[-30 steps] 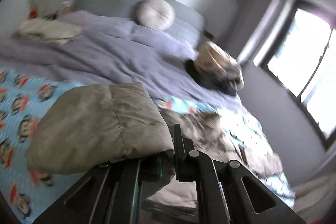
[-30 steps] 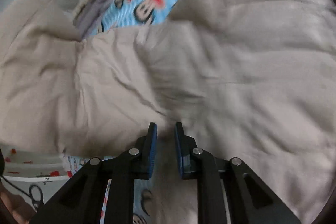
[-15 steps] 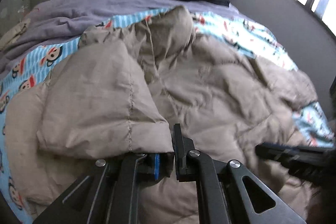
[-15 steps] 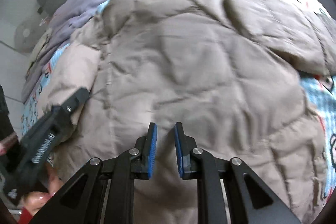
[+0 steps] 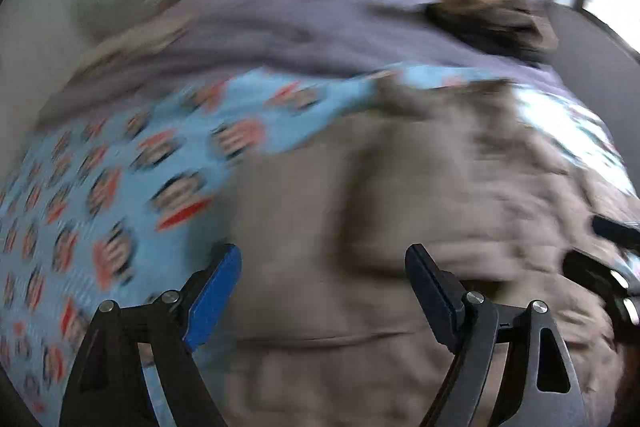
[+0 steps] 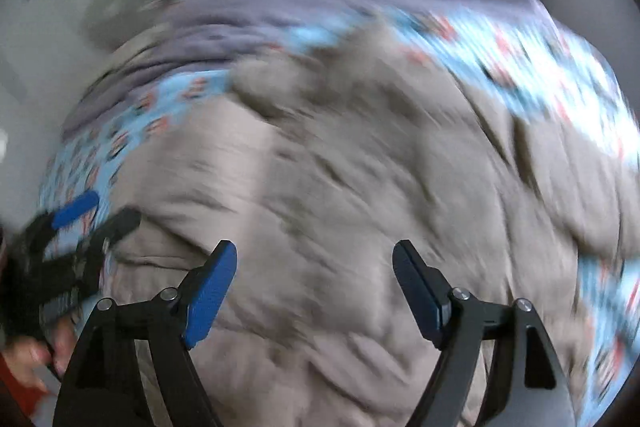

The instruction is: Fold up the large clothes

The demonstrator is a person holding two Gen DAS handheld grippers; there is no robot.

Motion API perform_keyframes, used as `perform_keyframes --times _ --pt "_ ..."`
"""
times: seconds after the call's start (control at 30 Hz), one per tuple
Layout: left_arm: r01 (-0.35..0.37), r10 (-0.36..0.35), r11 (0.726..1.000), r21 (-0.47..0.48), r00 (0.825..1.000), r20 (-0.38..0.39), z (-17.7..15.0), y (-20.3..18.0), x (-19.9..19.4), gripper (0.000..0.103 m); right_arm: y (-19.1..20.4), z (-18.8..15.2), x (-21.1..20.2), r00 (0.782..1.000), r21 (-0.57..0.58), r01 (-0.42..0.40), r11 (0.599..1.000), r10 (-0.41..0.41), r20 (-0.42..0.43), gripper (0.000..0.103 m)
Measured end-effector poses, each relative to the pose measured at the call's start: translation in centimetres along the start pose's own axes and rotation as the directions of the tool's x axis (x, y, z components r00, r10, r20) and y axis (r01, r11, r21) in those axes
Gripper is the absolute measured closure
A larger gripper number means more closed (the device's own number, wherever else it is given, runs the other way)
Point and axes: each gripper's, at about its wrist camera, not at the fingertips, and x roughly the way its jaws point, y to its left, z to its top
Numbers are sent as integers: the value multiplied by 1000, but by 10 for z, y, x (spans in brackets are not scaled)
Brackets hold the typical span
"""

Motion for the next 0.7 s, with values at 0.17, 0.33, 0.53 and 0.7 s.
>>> perform_keyframes --times 0.17,0.33,0.53,0.7 --pt "-71 66 997 -39 993 -102 -17 35 41 18 106 0 50 984 -454 176 873 -168 58 20" --pt "-29 20 998 -60 990 -137 -28 38 56 18 98 19 92 940 -442 339 830 -315 129 20" --pt "54 -75 980 -189 991 -107 -13 69 41 18 -45 34 80 965 144 262 954 -256 -61 20" --pt "-58 52 987 -151 998 -41 18 81 40 18 -116 5 66 981 417 183 890 -141 -130 21"
